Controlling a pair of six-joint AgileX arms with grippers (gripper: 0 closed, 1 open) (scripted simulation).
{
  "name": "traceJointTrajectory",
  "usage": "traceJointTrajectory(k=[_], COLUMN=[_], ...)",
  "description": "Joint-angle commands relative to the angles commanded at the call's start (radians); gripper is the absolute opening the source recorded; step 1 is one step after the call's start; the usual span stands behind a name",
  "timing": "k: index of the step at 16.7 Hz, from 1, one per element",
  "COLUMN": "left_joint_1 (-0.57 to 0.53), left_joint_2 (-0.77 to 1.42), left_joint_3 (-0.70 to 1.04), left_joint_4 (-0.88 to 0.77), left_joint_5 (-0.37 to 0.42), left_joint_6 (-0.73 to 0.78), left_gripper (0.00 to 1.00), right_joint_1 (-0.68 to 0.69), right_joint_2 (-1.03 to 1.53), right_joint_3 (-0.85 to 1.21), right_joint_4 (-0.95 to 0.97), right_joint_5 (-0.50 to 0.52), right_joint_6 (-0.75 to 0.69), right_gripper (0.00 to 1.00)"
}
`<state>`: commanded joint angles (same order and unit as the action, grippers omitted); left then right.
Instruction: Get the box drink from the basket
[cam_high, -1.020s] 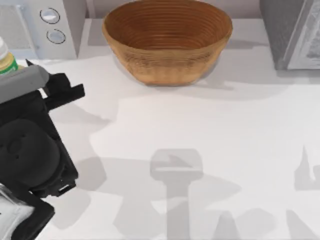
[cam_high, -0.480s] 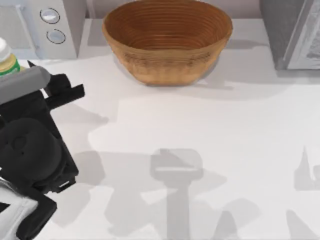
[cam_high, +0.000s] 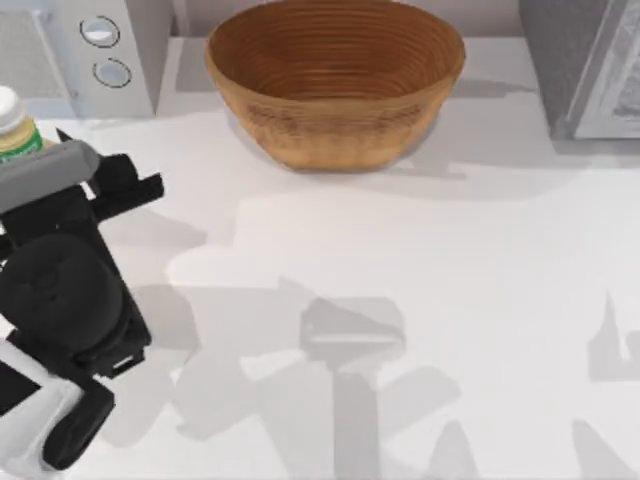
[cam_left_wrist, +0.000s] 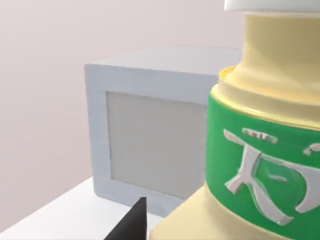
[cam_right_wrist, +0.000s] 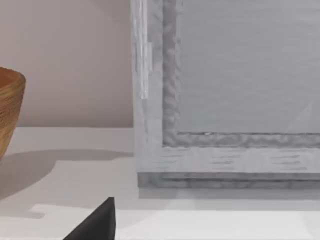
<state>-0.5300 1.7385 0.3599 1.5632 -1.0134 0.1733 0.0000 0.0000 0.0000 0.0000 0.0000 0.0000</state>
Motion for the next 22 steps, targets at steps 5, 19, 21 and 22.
traceJointTrajectory(k=[5, 19, 21, 22], left_joint_1=[0.034, 0.034, 0.034, 0.034], left_joint_2=[0.056, 0.056, 0.056, 0.056], left_joint_3=[0.005, 0.005, 0.005, 0.005], left_joint_4=[0.041, 0.041, 0.041, 0.041], left_joint_5=[0.036, 0.036, 0.036, 0.036], left_joint_6=[-0.017, -0.017, -0.017, -0.017], left_gripper=[0.0, 0.9, 1.0, 1.0], right_joint_1=[0.0, 0.0, 0.0, 0.0], right_joint_2=[0.0, 0.0, 0.0, 0.0], right_joint_3=[0.0, 0.0, 0.0, 0.0], right_joint_4=[0.0, 0.0, 0.0, 0.0], right_joint_5=[0.0, 0.0, 0.0, 0.0], right_joint_6=[0.0, 0.0, 0.0, 0.0], right_gripper=[1.0, 1.0, 1.0, 1.0])
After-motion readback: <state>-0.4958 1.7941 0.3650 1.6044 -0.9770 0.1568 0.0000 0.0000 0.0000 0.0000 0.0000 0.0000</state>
